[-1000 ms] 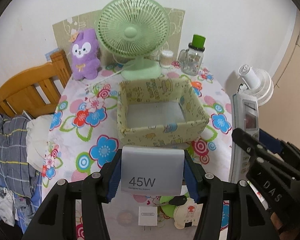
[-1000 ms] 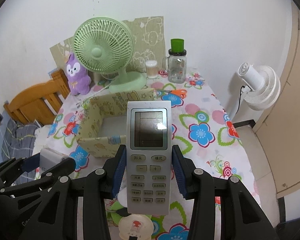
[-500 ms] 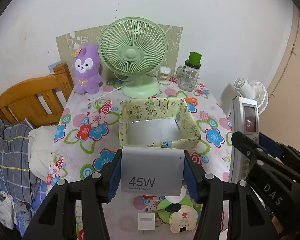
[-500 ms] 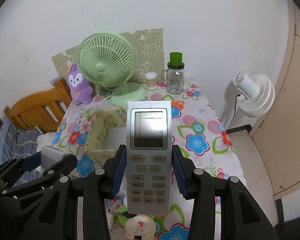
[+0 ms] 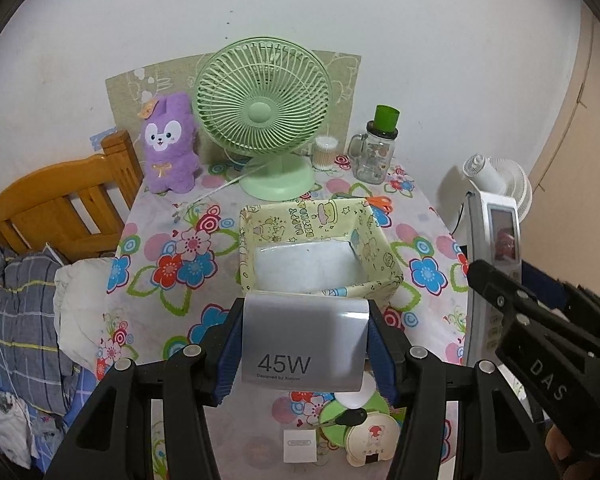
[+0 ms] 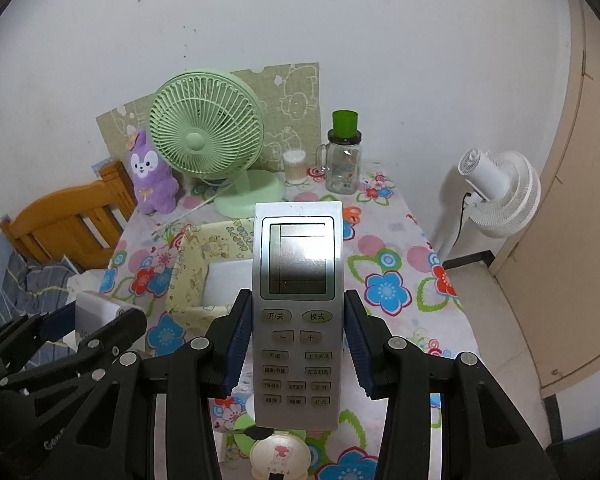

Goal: Organize rigid objects
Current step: 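Lift the large white charger with the left tool while the right tool lifts the remote toward the box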

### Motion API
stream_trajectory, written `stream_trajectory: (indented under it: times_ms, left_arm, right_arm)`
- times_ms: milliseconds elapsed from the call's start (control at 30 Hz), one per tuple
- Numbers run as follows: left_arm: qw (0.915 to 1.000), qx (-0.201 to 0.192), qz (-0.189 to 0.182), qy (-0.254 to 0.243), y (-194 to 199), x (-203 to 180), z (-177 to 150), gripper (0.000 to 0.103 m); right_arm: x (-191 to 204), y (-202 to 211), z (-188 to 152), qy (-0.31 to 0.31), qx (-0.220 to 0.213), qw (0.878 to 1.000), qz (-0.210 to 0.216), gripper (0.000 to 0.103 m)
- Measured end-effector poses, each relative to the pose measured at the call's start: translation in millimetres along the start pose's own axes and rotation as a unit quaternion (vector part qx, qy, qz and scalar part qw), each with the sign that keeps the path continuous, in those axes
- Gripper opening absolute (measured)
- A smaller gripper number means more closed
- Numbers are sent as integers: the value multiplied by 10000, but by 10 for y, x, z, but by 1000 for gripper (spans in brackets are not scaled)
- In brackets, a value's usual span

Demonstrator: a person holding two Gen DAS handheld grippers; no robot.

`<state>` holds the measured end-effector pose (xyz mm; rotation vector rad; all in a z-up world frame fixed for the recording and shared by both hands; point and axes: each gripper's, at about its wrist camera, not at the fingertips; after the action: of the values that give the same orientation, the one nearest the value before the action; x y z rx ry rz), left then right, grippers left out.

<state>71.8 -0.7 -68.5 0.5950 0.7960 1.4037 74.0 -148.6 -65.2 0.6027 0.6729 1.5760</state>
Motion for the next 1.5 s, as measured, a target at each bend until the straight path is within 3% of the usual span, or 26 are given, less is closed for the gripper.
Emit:
stream_trajectory:
  times_ms: [900,1500]
  left_arm:
    - [9986,221,376,285,-722,-52,486,57]
    - [9977,496,394,235,-1189,67,615,57]
  right_arm:
    - [-162,-872,412,365,419,9972,503,48]
    - [-79,-1334,520,598,772,9940,491,48]
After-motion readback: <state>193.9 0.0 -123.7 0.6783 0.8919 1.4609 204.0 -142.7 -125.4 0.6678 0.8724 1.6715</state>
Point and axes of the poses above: each gripper's, at about its wrist camera, not at the fingertips, and y roughly against the way its jaws point, x to its left, z to its top, and after that the axes turned 5 degrees about y, right-handed
